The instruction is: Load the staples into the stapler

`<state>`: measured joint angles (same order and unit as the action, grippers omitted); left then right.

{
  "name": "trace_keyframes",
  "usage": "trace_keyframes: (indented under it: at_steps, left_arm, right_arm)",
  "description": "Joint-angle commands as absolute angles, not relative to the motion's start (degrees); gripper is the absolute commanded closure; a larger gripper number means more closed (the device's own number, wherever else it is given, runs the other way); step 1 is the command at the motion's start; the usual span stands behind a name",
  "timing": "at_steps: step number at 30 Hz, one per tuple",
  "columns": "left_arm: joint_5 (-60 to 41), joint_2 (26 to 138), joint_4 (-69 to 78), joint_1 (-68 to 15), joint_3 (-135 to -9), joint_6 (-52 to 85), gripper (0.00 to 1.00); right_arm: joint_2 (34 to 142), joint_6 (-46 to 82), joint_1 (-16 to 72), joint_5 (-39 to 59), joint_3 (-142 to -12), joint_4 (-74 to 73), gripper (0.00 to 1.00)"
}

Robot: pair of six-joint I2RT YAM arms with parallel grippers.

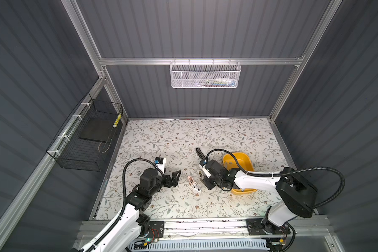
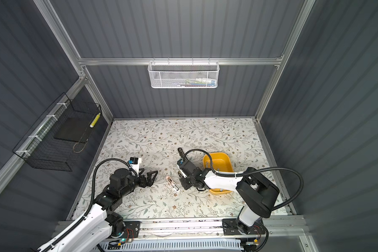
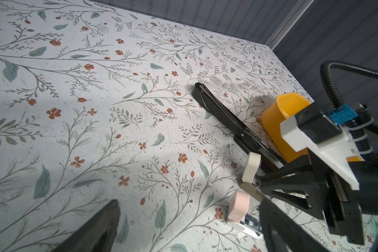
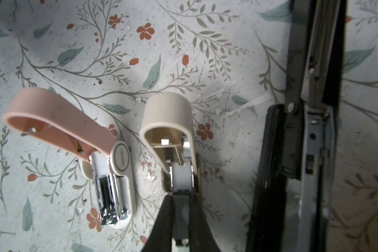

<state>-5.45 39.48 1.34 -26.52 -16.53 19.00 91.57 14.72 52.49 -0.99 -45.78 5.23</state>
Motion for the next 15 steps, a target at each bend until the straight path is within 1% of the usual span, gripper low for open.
trace_keyframes:
  at_steps: [1, 15]
  left_arm:
    - [-5.9, 38.6, 1.7, -26.5, -16.1, 18.2, 0.0]
    - [-6.0, 38.6, 1.7, -26.5, -16.0, 18.2, 0.0]
  right_arm:
    - [90.9, 14.2, 52.2, -2.3, -46.1, 5.8, 0.86]
    - [90.7, 13.9, 52.2, -2.7, -46.2, 6.1, 0.87]
